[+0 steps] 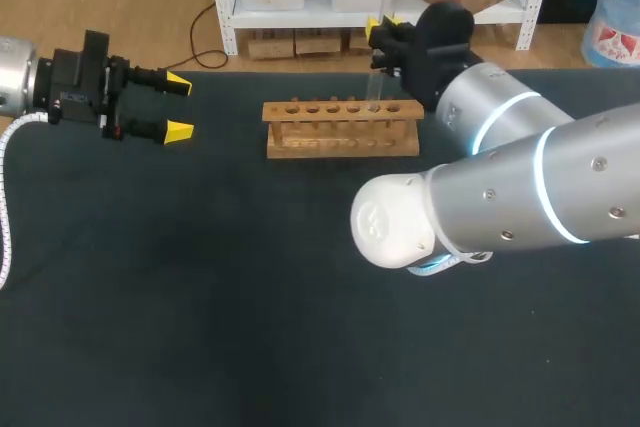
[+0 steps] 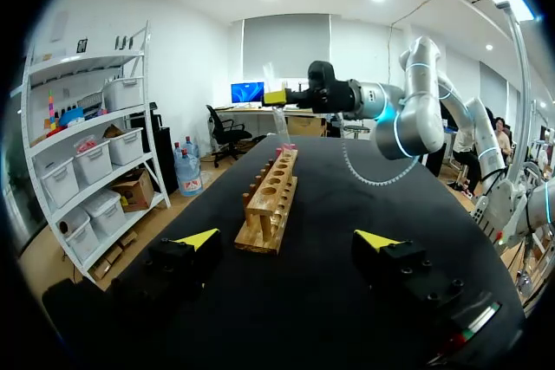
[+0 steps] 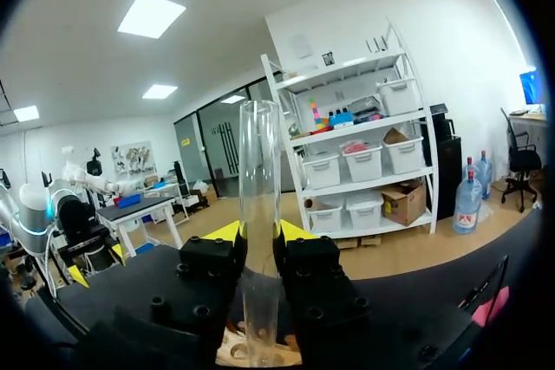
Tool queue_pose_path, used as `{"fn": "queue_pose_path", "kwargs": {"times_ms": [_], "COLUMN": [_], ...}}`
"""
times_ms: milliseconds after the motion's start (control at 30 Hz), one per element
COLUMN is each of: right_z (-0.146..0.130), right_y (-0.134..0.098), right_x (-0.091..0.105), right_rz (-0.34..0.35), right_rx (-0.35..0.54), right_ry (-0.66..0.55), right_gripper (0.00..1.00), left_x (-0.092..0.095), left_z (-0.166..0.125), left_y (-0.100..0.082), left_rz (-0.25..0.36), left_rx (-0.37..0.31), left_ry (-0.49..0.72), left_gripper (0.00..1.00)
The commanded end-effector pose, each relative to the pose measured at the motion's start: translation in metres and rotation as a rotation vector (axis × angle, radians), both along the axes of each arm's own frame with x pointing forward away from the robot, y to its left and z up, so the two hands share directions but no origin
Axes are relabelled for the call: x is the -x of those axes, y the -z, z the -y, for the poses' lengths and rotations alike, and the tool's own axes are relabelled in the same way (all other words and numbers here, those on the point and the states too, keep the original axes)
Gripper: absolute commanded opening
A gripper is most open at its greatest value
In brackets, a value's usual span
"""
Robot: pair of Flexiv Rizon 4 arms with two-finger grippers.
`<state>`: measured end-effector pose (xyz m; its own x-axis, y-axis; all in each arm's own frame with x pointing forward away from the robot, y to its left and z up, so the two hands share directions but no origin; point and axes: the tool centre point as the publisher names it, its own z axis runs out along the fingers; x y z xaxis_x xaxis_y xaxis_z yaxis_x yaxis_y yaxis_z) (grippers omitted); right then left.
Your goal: Grasp the test tube, adjust it, and insert it.
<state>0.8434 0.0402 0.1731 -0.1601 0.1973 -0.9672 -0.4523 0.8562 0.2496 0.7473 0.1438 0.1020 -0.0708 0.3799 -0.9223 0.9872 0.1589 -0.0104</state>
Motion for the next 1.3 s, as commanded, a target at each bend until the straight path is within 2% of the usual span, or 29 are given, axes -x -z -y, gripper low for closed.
{"fn": "queue_pose_path", "kwargs": {"times_ms": [33,767,1300], "right_z": [0.003,0.006,0.005], "right_y": [0.002,0.013,0.029], "right_x": [-0.002,-0.011,0.000], "right_rz": [0.002,-0.014,-0.064], "right_rx": [-0.005,-0.013,0.000], "right_ry": [-0.005,-0.011,-0.012], "right_gripper": [0.00,0.00,0.00], "left_x": [-0.001,-0.001,-0.001], "left_z": [-0.001,-0.001,-0.001], "left_y": [0.001,0.001,0.001], "left_rz": [0.002,0.002,0.002], "left_rx": [0.002,0.002,0.002], "left_ry": [0.002,0.002,0.002], "left_gripper": [1.00,1.00,1.00]}}
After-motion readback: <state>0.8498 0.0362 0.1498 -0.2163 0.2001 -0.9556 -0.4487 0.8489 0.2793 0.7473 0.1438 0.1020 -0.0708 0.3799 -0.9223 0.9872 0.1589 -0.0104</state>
